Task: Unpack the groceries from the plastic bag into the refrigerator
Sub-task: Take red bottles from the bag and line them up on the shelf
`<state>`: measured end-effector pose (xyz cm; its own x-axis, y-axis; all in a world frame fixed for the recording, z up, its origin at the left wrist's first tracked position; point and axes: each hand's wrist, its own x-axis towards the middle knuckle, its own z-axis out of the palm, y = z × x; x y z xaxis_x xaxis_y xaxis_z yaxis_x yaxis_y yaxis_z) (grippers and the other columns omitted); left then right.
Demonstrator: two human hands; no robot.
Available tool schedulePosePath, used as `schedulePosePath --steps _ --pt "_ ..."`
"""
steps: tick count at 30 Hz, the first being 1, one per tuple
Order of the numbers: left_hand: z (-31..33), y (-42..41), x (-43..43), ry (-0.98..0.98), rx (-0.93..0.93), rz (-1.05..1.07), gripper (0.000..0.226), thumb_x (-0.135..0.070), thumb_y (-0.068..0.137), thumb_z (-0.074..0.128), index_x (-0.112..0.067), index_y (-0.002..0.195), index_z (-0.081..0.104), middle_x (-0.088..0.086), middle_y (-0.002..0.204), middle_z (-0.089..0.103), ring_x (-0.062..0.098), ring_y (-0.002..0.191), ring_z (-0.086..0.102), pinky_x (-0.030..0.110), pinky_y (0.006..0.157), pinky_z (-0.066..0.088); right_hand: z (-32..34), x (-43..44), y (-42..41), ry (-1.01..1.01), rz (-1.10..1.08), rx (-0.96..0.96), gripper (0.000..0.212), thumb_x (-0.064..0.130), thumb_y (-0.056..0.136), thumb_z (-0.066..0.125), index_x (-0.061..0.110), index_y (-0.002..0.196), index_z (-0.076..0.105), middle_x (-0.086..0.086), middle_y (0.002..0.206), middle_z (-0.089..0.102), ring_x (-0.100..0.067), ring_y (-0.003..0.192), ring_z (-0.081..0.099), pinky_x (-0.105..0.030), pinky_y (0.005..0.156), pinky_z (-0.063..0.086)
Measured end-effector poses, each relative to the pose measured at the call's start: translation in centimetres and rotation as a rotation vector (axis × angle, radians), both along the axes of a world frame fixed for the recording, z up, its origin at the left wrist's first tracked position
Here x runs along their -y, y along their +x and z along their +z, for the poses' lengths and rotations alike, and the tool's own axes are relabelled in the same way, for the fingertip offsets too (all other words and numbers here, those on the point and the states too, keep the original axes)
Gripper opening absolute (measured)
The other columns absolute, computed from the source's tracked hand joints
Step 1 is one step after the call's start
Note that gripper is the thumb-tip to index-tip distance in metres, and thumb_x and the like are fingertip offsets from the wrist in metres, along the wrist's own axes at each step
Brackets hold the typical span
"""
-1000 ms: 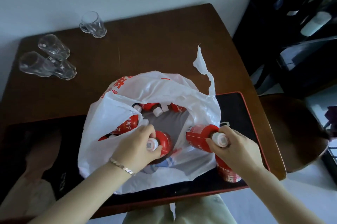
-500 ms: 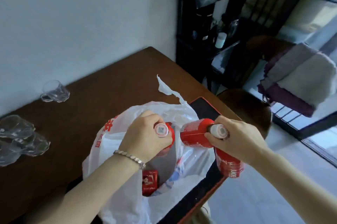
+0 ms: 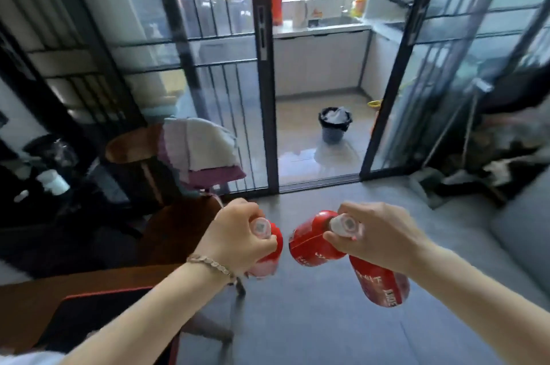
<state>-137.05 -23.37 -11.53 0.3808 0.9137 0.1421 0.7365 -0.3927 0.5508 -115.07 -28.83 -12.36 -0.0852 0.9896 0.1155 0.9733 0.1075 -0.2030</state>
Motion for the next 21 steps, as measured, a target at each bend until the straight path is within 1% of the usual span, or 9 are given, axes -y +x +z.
schedulePosePath --steps 3,6,8,10,13,15,16,18,21 --pt "0.6 12.0 -1.9 -0.01 0.021 -0.147 0.015 -0.023 0.071 0.073 -0.018 0.08 0.061 -0.007 0.076 0.05 0.013 0.073 0.052 0.008 0.058 0.036 0.5 1.7 10.6 0.051 -0.15 0.029 0.063 0.077 0.06 0.028 0.025 0.083 0.057 0.005 0.077 0.068 -0.019 0.068 0.061 -0.024 0.055 0.036" --pt "1.0 24.3 -3.0 -0.024 0.028 -0.229 0.016 -0.024 0.072 0.07 -0.016 0.085 0.065 -0.011 0.074 0.048 0.014 0.075 0.051 0.014 0.059 0.039 2.1 3.3 20.6 0.111 -0.249 0.06 0.054 0.074 0.06 0.027 0.026 0.072 0.047 0.004 0.071 0.065 -0.016 0.064 0.058 -0.024 0.057 0.033" --pt "1.7 32.1 -3.5 -0.02 0.039 -0.286 0.015 -0.025 0.072 0.069 -0.017 0.085 0.066 -0.007 0.075 0.053 0.011 0.069 0.051 0.009 0.052 0.039 3.4 4.3 26.9 0.099 -0.333 0.083 0.057 0.075 0.057 0.018 0.026 0.074 0.041 0.007 0.073 0.06 -0.009 0.068 0.052 -0.024 0.061 0.032" --pt "2.8 39.4 -3.9 -0.025 0.05 -0.352 0.013 -0.025 0.073 0.07 -0.017 0.084 0.066 -0.007 0.073 0.053 0.005 0.061 0.048 0.005 0.043 0.038 4.6 5.1 33.1 0.106 -0.425 0.089 0.057 0.076 0.057 0.015 0.027 0.075 0.04 0.011 0.069 0.051 -0.006 0.071 0.054 -0.022 0.061 0.031" --pt "4.4 49.2 -4.7 0.0 0.066 -0.453 0.011 -0.026 0.069 0.071 -0.019 0.073 0.064 -0.007 0.069 0.055 0.01 0.061 0.052 0.005 0.042 0.033 6.3 6.2 41.7 0.091 -0.573 0.043 0.048 0.076 0.058 0.022 0.03 0.064 0.036 0.013 0.059 0.045 -0.011 0.077 0.061 -0.022 0.057 0.03" --pt "5.4 55.3 -5.6 -0.022 0.088 -0.51 0.012 -0.025 0.066 0.07 -0.019 0.063 0.061 -0.007 0.064 0.056 0.008 0.056 0.051 0.008 0.043 0.036 7.4 6.5 46.8 0.092 -0.67 0.02 0.045 0.075 0.065 0.035 0.031 0.059 0.032 0.011 0.062 0.047 -0.014 0.08 0.062 -0.024 0.061 0.031" --pt "5.9 58.2 -6.1 -0.031 0.086 -0.54 0.013 -0.024 0.066 0.07 -0.018 0.061 0.06 -0.007 0.062 0.056 0.007 0.053 0.049 0.009 0.042 0.037 8.0 6.6 49.2 0.1 -0.709 0.031 0.045 0.073 0.07 0.041 0.03 0.06 0.031 0.01 0.067 0.05 -0.015 0.083 0.062 -0.024 0.064 0.032" --pt "6.6 64.0 -7.5 -0.031 0.082 -0.603 0.012 -0.025 0.066 0.071 -0.016 0.063 0.063 -0.007 0.063 0.058 0.005 0.054 0.051 0.008 0.043 0.037 8.8 6.2 53.8 0.133 -0.792 0.071 0.045 0.07 0.072 0.045 0.027 0.064 0.037 0.008 0.073 0.056 -0.017 0.085 0.063 -0.025 0.066 0.035" --pt "7.6 72.6 -9.8 -0.007 0.106 -0.682 0.013 -0.025 0.063 0.073 -0.015 0.069 0.066 -0.005 0.066 0.062 0.01 0.061 0.057 0.013 0.048 0.042 10.4 5.2 60.7 0.182 -0.936 0.097 0.044 0.067 0.076 0.05 0.023 0.075 0.047 0.006 0.076 0.059 -0.019 0.079 0.059 -0.026 0.064 0.037"
